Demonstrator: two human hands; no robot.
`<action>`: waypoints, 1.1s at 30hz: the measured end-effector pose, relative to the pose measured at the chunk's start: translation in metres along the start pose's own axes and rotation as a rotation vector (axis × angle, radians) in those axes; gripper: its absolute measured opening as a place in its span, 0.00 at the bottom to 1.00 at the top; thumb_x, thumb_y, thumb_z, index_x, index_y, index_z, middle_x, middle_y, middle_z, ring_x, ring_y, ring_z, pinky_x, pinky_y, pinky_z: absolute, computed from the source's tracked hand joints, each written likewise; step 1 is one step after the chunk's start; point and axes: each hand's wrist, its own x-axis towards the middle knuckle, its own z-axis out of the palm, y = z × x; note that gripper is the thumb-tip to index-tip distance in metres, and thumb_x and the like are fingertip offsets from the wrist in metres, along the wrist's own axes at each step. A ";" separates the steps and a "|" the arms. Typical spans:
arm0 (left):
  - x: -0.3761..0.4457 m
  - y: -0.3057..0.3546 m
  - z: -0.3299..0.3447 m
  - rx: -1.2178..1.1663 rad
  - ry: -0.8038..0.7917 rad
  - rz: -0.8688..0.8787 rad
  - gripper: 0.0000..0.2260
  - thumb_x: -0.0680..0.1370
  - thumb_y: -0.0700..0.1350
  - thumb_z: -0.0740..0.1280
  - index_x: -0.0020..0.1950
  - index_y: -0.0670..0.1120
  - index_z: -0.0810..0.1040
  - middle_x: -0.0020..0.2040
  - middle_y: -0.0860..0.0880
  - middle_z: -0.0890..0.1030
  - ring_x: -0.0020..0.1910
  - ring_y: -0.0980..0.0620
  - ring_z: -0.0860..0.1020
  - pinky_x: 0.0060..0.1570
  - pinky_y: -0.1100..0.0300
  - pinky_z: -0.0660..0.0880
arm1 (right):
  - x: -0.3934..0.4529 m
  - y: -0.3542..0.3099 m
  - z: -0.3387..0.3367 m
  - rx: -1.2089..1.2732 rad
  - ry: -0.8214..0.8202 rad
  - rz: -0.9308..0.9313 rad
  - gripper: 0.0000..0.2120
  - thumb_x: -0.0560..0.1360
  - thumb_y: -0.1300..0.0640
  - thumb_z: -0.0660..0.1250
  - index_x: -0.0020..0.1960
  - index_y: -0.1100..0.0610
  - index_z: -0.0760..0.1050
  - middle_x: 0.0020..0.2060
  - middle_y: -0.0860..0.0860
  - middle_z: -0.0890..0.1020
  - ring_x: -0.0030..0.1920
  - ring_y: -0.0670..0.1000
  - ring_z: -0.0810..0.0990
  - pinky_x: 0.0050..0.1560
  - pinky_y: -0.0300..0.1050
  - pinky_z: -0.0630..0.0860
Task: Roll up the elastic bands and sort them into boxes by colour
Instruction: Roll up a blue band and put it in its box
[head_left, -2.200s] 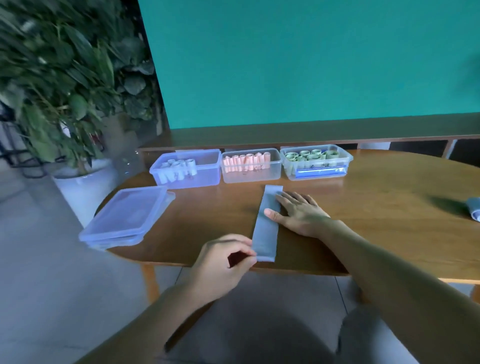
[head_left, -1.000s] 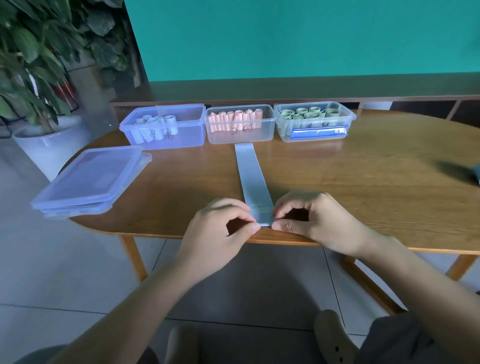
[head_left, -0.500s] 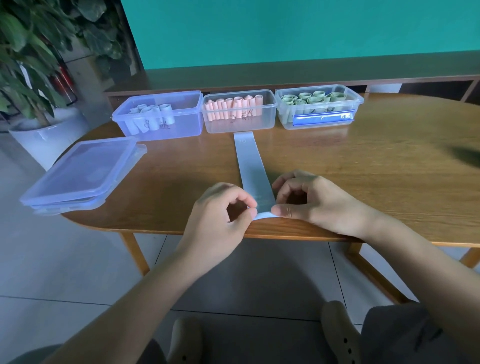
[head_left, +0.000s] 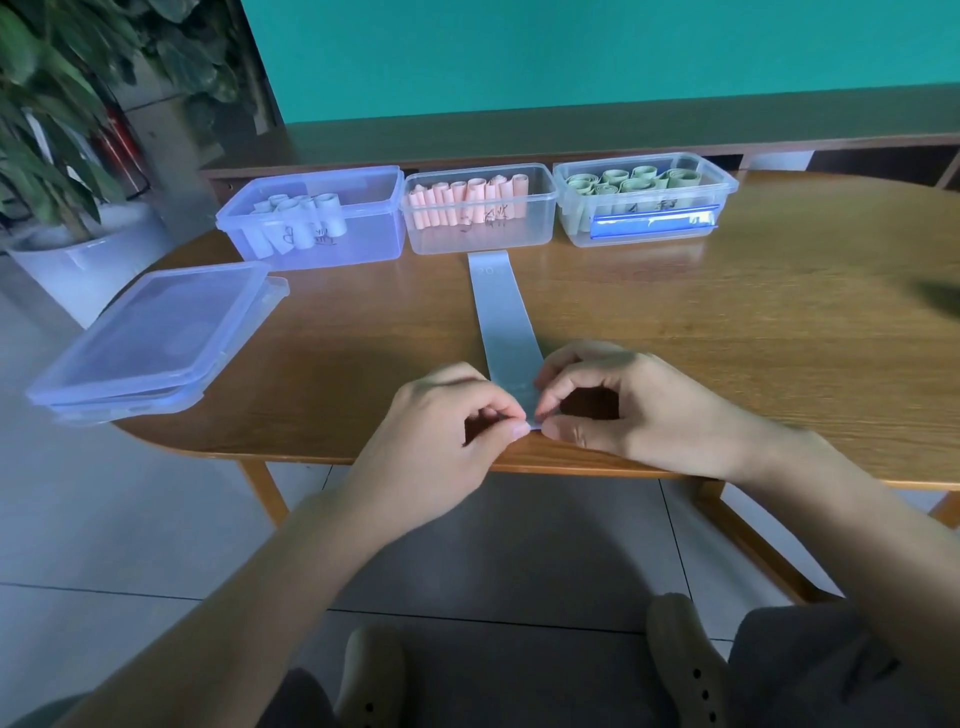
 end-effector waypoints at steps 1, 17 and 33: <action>0.001 0.000 0.000 0.002 0.005 -0.018 0.02 0.75 0.49 0.74 0.44 0.52 0.85 0.41 0.59 0.78 0.44 0.58 0.77 0.41 0.74 0.68 | 0.000 0.000 0.000 0.006 0.004 0.008 0.04 0.75 0.51 0.75 0.49 0.45 0.84 0.56 0.43 0.79 0.61 0.46 0.77 0.65 0.47 0.72; 0.015 0.002 -0.001 0.003 0.004 -0.122 0.03 0.76 0.46 0.73 0.42 0.52 0.81 0.39 0.59 0.76 0.44 0.59 0.75 0.38 0.75 0.66 | 0.015 0.002 -0.007 -0.021 0.080 0.249 0.11 0.70 0.44 0.78 0.39 0.51 0.83 0.57 0.37 0.76 0.50 0.34 0.75 0.49 0.34 0.68; 0.015 -0.004 -0.001 -0.001 -0.081 0.013 0.02 0.77 0.46 0.73 0.48 0.51 0.85 0.42 0.59 0.78 0.44 0.62 0.76 0.42 0.74 0.68 | 0.010 0.007 -0.001 -0.069 0.036 -0.070 0.03 0.78 0.57 0.71 0.51 0.52 0.83 0.53 0.46 0.80 0.58 0.47 0.79 0.59 0.40 0.73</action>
